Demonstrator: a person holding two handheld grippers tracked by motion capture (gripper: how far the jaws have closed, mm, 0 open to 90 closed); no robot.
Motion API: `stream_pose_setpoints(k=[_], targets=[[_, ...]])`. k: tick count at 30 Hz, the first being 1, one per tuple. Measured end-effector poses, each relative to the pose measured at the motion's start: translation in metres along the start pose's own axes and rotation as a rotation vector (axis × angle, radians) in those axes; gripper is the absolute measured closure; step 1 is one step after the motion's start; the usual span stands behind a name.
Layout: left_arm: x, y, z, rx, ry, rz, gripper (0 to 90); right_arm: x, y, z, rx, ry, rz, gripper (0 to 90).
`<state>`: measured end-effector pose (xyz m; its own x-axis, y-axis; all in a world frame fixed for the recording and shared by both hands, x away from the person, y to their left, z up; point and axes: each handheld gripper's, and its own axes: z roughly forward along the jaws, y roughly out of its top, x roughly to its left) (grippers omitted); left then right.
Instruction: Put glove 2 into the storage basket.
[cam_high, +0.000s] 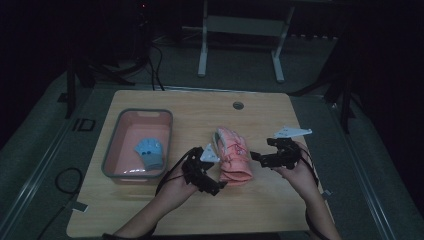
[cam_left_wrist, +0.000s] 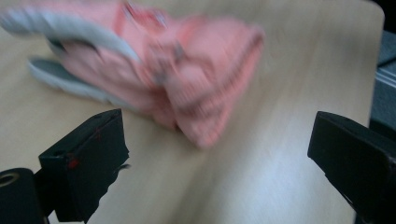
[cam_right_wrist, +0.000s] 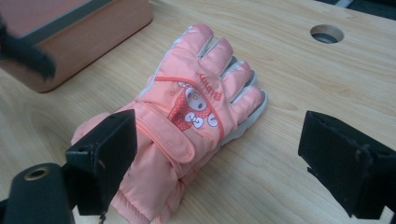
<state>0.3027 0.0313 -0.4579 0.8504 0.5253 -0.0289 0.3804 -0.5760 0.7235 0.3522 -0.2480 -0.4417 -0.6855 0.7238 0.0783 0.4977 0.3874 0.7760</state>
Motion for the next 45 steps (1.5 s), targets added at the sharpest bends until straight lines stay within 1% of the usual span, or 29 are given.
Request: stream_pose_setpoints(k=[1, 2, 3, 4, 5, 6, 7, 9, 10, 11, 12, 13, 14, 15, 17, 19, 20, 23, 24, 26, 29, 31, 33, 35, 37, 39, 40, 43, 45], targets=[[0.003, 0.006, 0.000, -0.012, 0.019, 0.003, 4.6, -0.001, 0.000, 0.001, 0.008, -0.002, -0.007, 14.1], [0.005, 0.012, 0.000, -0.017, 0.027, 0.002, 4.6, -0.002, -0.001, 0.001, 0.008, -0.021, -0.016, 14.6], [0.009, 0.018, 0.000, -0.021, 0.031, 0.002, 4.6, -0.004, -0.001, 0.002, 0.002, -0.027, -0.015, 19.0], [0.009, 0.018, 0.000, -0.021, 0.031, 0.002, 4.8, -0.004, -0.001, 0.002, 0.002, -0.027, -0.015, 19.0], [0.014, 0.027, 0.003, -0.032, 0.031, 0.001, 4.8, -0.007, -0.001, 0.003, -0.007, -0.012, -0.010, 26.4], [0.018, 0.032, 0.005, -0.028, 0.038, 0.000, 5.1, -0.011, -0.001, 0.005, -0.019, -0.018, 0.000, 32.4], [0.020, 0.036, 0.008, -0.021, 0.046, 0.004, 5.1, -0.014, -0.001, 0.007, -0.010, -0.030, 0.000, 43.6], [0.022, 0.042, 0.013, -0.006, 0.070, 0.028, 5.1, -0.018, -0.002, 0.012, -0.002, -0.034, 0.001, 46.2], [0.022, 0.042, 0.013, -0.006, 0.070, 0.028, 5.5, -0.018, -0.002, 0.012, -0.002, -0.034, 0.001, 46.2], [0.026, 0.048, 0.021, 0.011, 0.083, 0.035, 5.5, -0.019, -0.002, 0.014, 0.002, -0.035, -0.001, 49.9], [0.027, 0.050, 0.024, 0.008, 0.093, 0.040, 13.6, -0.021, -0.002, 0.020, 0.001, -0.030, -0.010, 50.6], [0.030, 0.052, 0.027, 0.015, 0.113, 0.033, 15.7, -0.022, -0.001, 0.023, 0.007, -0.019, -0.011, 50.7], [0.033, 0.054, 0.031, 0.022, 0.112, 0.026, 16.0, -0.022, -0.001, 0.026, 0.010, -0.022, -0.015, 51.5], [0.036, 0.054, 0.034, 0.025, 0.098, 0.021, 21.2, -0.022, 0.000, 0.029, 0.013, -0.025, -0.018, 53.4], [0.043, 0.054, 0.040, 0.025, 0.106, 0.001, 32.9, -0.021, 0.001, 0.036, 0.018, -0.010, -0.021, 53.5], [0.049, 0.052, 0.048, 0.043, 0.112, -0.031, 41.6, -0.019, 0.002, 0.044, 0.023, 0.003, -0.010, 55.0], [0.052, 0.051, 0.052, 0.052, 0.118, -0.046, 43.2, -0.017, 0.002, 0.047, 0.029, 0.013, -0.007, 55.8], [0.059, 0.046, 0.061, 0.056, 0.104, -0.123, 43.2, -0.013, 0.000, 0.058, 0.042, 0.010, -0.002, 54.1], [0.060, 0.045, 0.063, 0.061, 0.101, -0.137, 42.0, -0.012, -0.001, 0.061, 0.047, 0.007, -0.002, 53.5], [0.061, 0.044, 0.069, 0.069, 0.107, -0.163, 31.6, -0.012, -0.004, 0.066, 0.058, 0.002, 0.003, 49.8], [0.061, 0.039, 0.079, 0.118, 0.144, -0.182, 26.0, -0.012, -0.009, 0.072, 0.092, 0.001, 0.014, 46.6], [0.063, 0.033, 0.085, 0.143, 0.126, -0.218, 24.6, -0.012, -0.013, 0.075, 0.114, -0.001, 0.026, 46.0], [0.065, 0.027, 0.089, 0.153, 0.114, -0.251, 23.8, -0.014, -0.018, 0.078, 0.128, 0.015, 0.072, 43.6], [0.069, 0.020, 0.095, 0.154, 0.087, -0.294, 23.3, -0.017, -0.022, 0.083, 0.157, 0.023, 0.119, 41.4], [0.075, 0.013, 0.100, 0.150, 0.042, -0.349, 22.6, -0.020, -0.024, 0.089, 0.184, 0.037, 0.169, 40.5], [0.079, 0.007, 0.105, 0.144, 0.004, -0.385, 22.6, -0.025, -0.026, 0.095, 0.207, 0.063, 0.209, 40.7], [0.082, 0.005, 0.107, 0.143, -0.018, -0.405, 22.6, -0.027, -0.027, 0.098, 0.218, 0.078, 0.229, 41.9], [0.090, 0.000, 0.112, 0.137, -0.080, -0.448, 23.6, -0.033, -0.029, 0.104, 0.235, 0.152, 0.282, 54.0], [0.093, -0.003, 0.114, 0.122, -0.134, -0.471, 29.3, -0.033, -0.029, 0.105, 0.240, 0.165, 0.284, 57.1]])
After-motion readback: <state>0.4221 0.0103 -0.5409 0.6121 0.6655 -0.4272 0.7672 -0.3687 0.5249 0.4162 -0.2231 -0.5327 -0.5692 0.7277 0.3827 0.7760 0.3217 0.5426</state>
